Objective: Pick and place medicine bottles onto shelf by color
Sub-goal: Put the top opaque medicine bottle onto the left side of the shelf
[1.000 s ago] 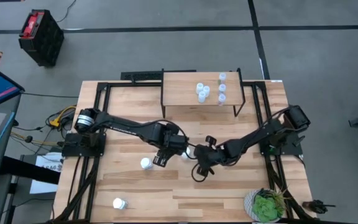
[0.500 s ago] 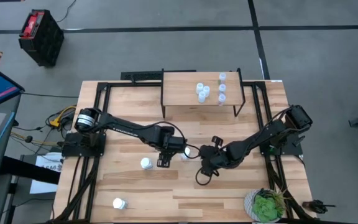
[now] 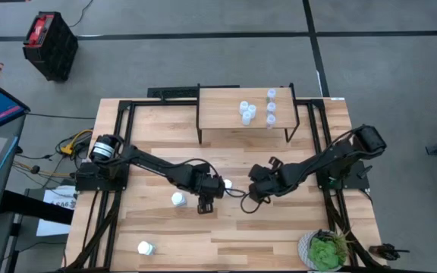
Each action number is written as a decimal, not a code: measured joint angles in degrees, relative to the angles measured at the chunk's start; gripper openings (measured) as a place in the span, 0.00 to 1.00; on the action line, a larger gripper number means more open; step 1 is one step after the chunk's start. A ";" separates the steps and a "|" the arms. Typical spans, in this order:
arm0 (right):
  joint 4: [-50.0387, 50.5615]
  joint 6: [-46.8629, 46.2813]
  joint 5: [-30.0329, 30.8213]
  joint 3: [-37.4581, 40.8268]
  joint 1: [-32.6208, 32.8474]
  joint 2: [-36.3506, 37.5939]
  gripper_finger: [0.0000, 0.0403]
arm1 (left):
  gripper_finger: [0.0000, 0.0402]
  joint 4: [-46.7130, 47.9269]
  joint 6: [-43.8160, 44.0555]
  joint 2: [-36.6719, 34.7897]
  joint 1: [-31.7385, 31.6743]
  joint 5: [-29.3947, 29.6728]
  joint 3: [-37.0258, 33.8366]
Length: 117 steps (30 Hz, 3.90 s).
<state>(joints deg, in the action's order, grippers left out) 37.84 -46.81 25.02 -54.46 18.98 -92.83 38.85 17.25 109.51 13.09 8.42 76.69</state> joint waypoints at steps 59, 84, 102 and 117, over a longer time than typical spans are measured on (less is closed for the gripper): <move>8.51 3.33 4.89 -0.02 10.80 24.09 0.24 | 0.48 -7.06 11.02 1.25 -1.82 23.57 0.02; 8.42 3.22 4.94 -0.02 10.80 24.10 0.24 | 0.63 1.22 7.99 -2.54 -0.94 7.34 0.07; 8.49 3.65 4.92 -0.02 10.87 24.12 0.24 | 0.75 -15.36 0.80 4.97 -1.95 10.99 0.02; 8.47 3.35 4.89 -0.02 10.87 24.12 0.24 | 0.65 -21.08 -4.59 4.98 -3.61 10.11 0.04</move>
<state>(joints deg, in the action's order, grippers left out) 46.30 -43.46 29.91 -54.48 29.85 -68.71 17.77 12.66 114.50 9.47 18.53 76.73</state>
